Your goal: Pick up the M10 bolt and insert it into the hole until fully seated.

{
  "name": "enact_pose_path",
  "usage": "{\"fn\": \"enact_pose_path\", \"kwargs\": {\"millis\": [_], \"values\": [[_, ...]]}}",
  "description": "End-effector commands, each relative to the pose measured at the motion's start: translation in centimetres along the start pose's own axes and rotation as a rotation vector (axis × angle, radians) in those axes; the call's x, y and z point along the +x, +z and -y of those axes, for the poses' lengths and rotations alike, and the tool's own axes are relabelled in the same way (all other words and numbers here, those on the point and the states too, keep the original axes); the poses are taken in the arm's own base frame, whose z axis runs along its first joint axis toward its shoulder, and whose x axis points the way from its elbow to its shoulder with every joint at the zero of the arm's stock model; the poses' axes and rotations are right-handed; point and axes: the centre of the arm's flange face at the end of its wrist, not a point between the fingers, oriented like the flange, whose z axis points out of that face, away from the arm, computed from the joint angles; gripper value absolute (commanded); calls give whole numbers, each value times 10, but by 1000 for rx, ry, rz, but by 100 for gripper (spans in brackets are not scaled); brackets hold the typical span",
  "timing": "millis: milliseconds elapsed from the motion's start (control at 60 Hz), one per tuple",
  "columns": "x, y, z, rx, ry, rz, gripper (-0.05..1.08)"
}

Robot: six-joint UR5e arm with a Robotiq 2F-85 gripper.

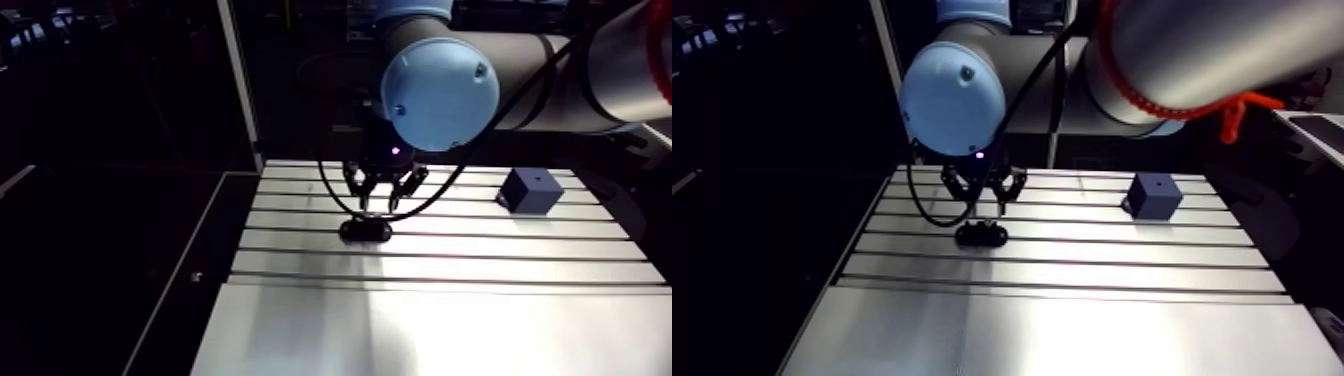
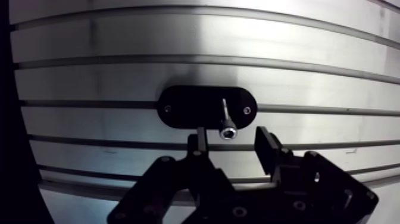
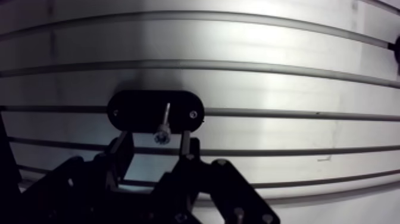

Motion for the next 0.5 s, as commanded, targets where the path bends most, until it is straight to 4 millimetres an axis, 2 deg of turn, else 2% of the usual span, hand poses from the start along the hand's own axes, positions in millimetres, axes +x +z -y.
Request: {"fn": "enact_pose_path", "kwargs": {"millis": [17,500], "values": [[0,7,0,1,0,4,47],[0,16,0,-1,-1,5,50]]}}
